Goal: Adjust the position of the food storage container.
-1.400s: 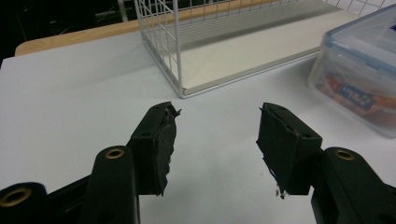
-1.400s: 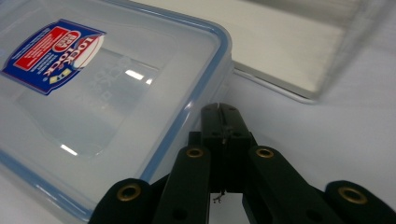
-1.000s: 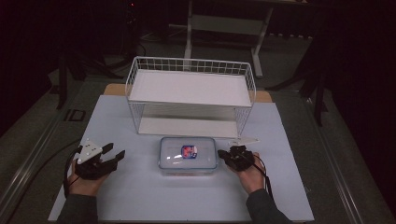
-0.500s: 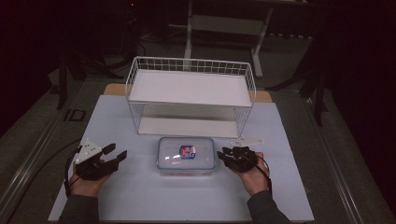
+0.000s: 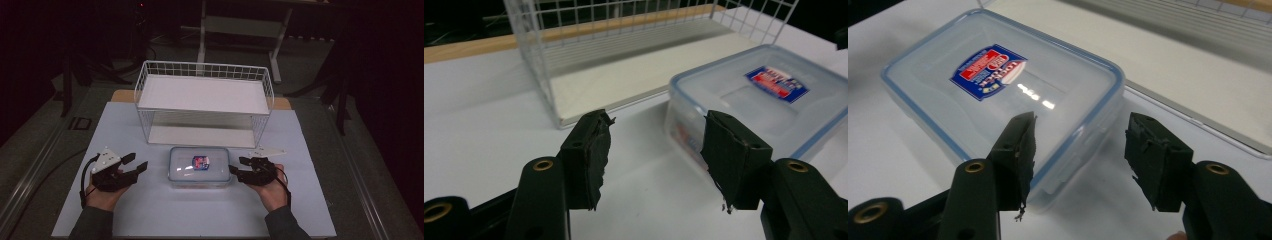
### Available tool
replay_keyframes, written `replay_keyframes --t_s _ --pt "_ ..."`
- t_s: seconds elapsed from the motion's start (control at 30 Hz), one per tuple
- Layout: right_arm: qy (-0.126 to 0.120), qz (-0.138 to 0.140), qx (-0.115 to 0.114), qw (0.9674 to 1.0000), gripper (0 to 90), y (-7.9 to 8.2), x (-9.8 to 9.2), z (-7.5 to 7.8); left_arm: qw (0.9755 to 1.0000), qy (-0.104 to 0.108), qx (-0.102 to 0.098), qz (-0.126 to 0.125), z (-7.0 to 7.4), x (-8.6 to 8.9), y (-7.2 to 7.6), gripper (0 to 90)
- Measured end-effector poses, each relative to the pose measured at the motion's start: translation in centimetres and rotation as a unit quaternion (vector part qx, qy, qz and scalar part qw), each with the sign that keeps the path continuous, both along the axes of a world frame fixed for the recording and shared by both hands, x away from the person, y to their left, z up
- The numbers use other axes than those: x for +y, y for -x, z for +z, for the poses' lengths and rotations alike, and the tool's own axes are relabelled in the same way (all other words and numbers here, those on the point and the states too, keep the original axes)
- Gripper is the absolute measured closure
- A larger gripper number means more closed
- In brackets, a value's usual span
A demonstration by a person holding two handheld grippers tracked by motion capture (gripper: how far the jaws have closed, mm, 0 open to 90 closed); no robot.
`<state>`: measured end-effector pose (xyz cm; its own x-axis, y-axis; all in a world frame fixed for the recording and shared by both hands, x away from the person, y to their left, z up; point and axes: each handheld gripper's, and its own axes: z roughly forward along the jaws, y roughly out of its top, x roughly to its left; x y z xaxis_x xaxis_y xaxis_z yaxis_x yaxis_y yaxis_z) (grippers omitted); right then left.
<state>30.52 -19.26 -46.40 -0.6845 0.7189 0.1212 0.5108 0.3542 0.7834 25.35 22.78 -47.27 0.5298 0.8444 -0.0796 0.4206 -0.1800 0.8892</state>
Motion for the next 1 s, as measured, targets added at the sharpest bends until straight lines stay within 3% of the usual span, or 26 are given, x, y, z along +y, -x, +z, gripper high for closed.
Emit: replay_keyframes --t_s 0.13,0.6,0.83,1.0 --pt "-0.006 0.004 0.001 1.0 43.6 0.1 0.3 0.1 0.9999 -0.009 0.002 -0.009 0.2 -1.1 -0.2 43.5" --pt "-0.015 0.013 0.0 0.9998 42.2 0.4 0.9 0.3 0.9988 0.003 0.011 -0.048 0.4 -5.0 -1.3 42.5" --pt "-0.016 0.008 0.001 0.9998 39.9 0.1 0.9 0.0 0.9981 -0.001 0.024 -0.056 -0.1 -6.4 -1.9 40.9" --pt "-0.031 -0.003 0.013 0.9994 36.2 -0.4 0.8 -0.4 0.998 -0.001 0.034 -0.054 -0.5 -7.1 -2.3 38.8"
